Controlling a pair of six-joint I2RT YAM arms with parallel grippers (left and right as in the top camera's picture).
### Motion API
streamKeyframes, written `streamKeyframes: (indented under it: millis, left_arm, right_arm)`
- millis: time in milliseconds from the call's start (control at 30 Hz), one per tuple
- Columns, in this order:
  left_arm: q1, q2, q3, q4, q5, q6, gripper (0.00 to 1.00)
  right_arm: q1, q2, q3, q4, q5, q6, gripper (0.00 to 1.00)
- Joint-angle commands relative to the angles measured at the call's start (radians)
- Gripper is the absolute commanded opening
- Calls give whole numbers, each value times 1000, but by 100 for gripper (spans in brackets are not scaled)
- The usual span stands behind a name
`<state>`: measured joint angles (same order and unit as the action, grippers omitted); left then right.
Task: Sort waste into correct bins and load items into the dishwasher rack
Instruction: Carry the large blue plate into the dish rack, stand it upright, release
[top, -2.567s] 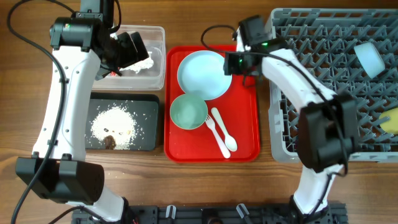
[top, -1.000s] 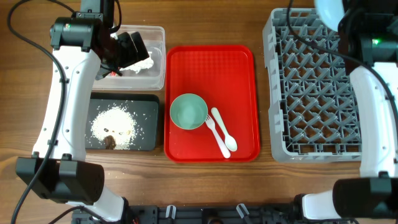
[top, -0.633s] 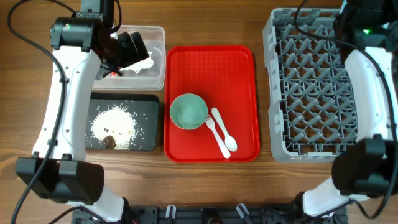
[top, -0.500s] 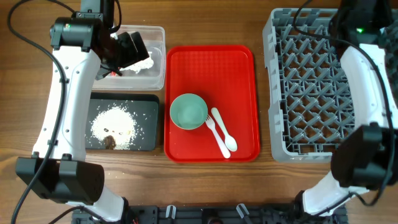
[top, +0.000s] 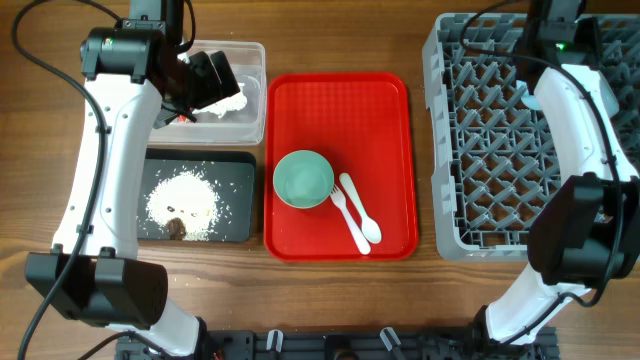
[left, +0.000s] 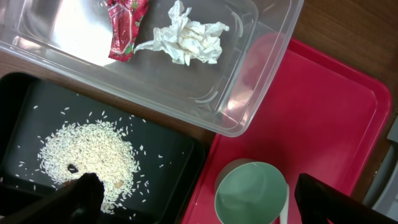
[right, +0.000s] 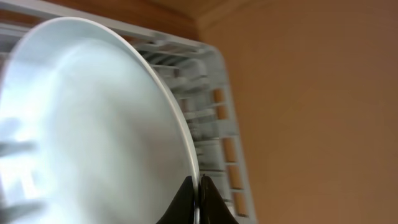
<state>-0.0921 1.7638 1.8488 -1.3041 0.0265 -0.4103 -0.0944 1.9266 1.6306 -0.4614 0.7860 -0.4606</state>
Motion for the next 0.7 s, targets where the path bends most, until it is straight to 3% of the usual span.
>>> streamKeyframes:
  millis: [0, 33, 133, 233, 300, 367, 400, 500, 600, 667]
  left_arm:
    - [1, -4, 3, 2, -5, -17, 100]
    - [1, -4, 3, 2, -5, -17, 100]
    - [1, -4, 3, 2, -5, -17, 100]
    - [1, -4, 3, 2, -5, -17, 100]
    - [1, -4, 3, 2, -5, -17, 100]
    - [1, -4, 3, 2, -6, -16, 100]
    - [1, -4, 3, 2, -6, -16, 100]
    - [1, -4, 3, 1, -6, -16, 100]
    - [1, -4, 3, 1, -6, -17, 100]
    - [1, -4, 3, 1, -6, -17, 100]
  right_arm:
    - [31, 14, -6, -13, -124, 106, 4]
    - [35, 13, -6, -12, -127, 130, 6]
    - [35, -16, -6, -39, -130, 154, 41]
    - [35, -84, -6, -78, -163, 153, 58]
    - [35, -158, -5, -120, -288, 153, 66]
    - [37, -229, -5, -195, -549, 161, 66]
    - [39, -269, -5, -256, -751, 190, 66]
    - [57, -327, -5, -400, -1106, 328, 64]
    - [126, -319, -6, -551, -1306, 391, 62]
    - [196, -296, -6, -618, -1291, 381, 62]
